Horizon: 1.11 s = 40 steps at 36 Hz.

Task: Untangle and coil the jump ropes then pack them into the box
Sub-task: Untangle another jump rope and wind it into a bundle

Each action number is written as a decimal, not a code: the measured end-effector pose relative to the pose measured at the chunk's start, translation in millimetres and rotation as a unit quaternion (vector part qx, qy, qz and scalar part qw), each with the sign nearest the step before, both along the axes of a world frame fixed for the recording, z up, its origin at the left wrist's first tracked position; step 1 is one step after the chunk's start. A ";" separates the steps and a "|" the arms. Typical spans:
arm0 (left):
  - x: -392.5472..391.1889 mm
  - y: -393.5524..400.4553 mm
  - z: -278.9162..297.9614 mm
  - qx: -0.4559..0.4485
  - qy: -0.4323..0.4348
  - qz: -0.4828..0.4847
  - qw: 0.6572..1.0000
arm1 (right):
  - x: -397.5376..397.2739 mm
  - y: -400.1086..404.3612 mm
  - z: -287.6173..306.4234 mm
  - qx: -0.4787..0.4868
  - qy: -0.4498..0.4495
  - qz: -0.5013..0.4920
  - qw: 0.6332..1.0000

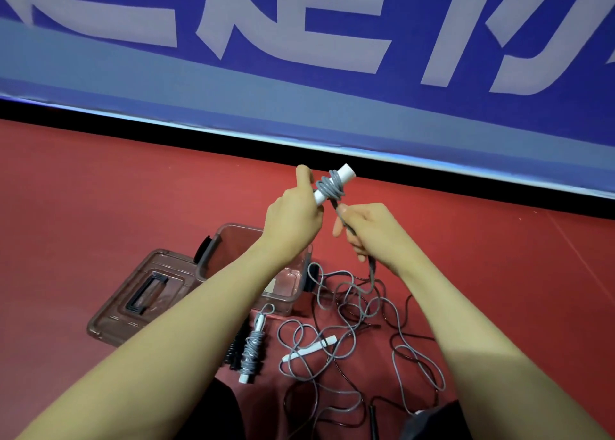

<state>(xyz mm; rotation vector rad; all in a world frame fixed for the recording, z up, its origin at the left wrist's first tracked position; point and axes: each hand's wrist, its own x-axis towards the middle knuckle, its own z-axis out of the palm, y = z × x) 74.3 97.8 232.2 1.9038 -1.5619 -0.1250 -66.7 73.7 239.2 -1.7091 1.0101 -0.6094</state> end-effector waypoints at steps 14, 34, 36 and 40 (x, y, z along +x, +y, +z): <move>14.6 0.1 -11.5 0.167 -0.238 0.012 0.957 | 2.7 10.7 13.5 -0.414 0.279 0.028 0.866; 24.5 4.6 -20.1 -0.046 -0.393 -0.153 0.905 | -8.8 1.0 11.9 -0.214 0.137 -0.132 0.958; 21.7 4.5 -19.7 -0.060 -0.393 -0.168 0.902 | -10.4 0.2 11.1 -0.202 0.129 -0.126 0.963; 23.7 2.9 -18.7 -0.113 -0.379 -0.214 0.893 | -8.8 -0.3 6.7 -0.190 0.121 -0.124 0.966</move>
